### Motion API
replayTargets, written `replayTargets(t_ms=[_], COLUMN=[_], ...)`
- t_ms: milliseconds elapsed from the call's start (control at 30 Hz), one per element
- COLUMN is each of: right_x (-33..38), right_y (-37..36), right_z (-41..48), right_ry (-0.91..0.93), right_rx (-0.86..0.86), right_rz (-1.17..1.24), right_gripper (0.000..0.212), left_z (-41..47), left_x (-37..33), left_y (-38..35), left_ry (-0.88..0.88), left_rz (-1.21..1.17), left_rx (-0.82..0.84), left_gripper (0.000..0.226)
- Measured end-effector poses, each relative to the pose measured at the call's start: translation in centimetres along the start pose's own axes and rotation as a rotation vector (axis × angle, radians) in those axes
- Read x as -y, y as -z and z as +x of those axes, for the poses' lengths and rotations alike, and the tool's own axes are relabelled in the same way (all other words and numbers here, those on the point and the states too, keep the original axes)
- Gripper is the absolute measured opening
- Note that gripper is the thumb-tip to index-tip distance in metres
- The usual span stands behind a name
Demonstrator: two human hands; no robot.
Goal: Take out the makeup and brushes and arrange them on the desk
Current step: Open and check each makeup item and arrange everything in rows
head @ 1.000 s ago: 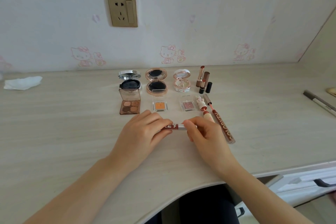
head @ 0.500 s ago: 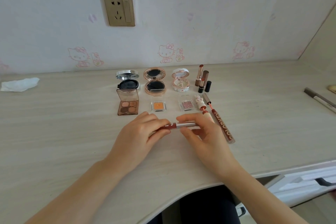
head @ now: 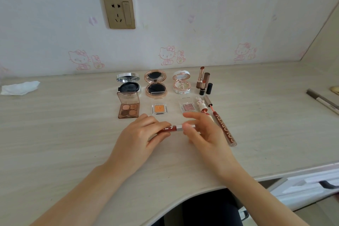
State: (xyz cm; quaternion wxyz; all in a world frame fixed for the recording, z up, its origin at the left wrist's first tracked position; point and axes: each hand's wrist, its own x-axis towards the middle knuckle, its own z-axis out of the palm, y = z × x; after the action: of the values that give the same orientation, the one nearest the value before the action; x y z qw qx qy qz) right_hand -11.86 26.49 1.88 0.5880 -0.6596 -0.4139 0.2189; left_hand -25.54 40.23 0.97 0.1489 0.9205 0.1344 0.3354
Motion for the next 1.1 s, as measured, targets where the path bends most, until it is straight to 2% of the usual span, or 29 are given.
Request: replayTargets(t_ms=[133,233,300,367,433,600,700,767,867,1033,1100], right_x=[-0.1,-0.4,-0.2,0.2,0.3,-0.7,-0.7,-0.6,-0.9,-1.1,-0.9], right_y=[-0.2,0.1,0.2,0.0,-0.2,-0.1,0.1,-0.1,-0.3,0.1,0.0], right_z=[0.0,0.0,-0.2,-0.2,-0.1,0.1,0.1,0.1,0.3,0.2,0.1], right_ry=[0.003,0.053,0.056,0.008,-0.013,0.029,0.042,0.015,-0.014,0.044,0.055], right_rx=[-0.028,-0.002,0.025,0.015,-0.019,-0.007,0.014,0.014,-0.029,0.007,0.016], right_rz=[-0.072,-0.132,-0.044,0.083,0.040,-0.120,-0.028,0.047,-0.003,-0.086,-0.053], right_gripper=[0.012,0.025,0.028,0.018,0.009,0.020,0.026,0.017,0.004,0.025,0.023], left_z=[-0.1,-0.1,-0.1,-0.1,0.0,0.0,0.0,0.0,-0.1,-0.1,-0.1], left_x=[0.0,0.1,0.1,0.1,0.0,0.1,0.1,0.1,0.1,0.3,0.2], left_y=[-0.2,-0.2,-0.2,-0.1,-0.1,0.0,0.0,0.0,0.0,0.0,0.0], left_ry=[-0.028,-0.038,-0.040,-0.041,-0.035,-0.037,-0.035,-0.040,-0.037,-0.036,-0.040], left_rz=[0.009,0.025,0.034,0.040,0.034,0.039,0.033,0.030,0.031,0.036,0.033], left_rx=[-0.007,-0.011,-0.017,-0.024,-0.026,-0.001,-0.003,-0.015,-0.024,-0.008,-0.011], left_gripper=[0.035,0.035,0.035,0.035,0.035,0.035,0.035,0.036,0.035,0.035,0.034])
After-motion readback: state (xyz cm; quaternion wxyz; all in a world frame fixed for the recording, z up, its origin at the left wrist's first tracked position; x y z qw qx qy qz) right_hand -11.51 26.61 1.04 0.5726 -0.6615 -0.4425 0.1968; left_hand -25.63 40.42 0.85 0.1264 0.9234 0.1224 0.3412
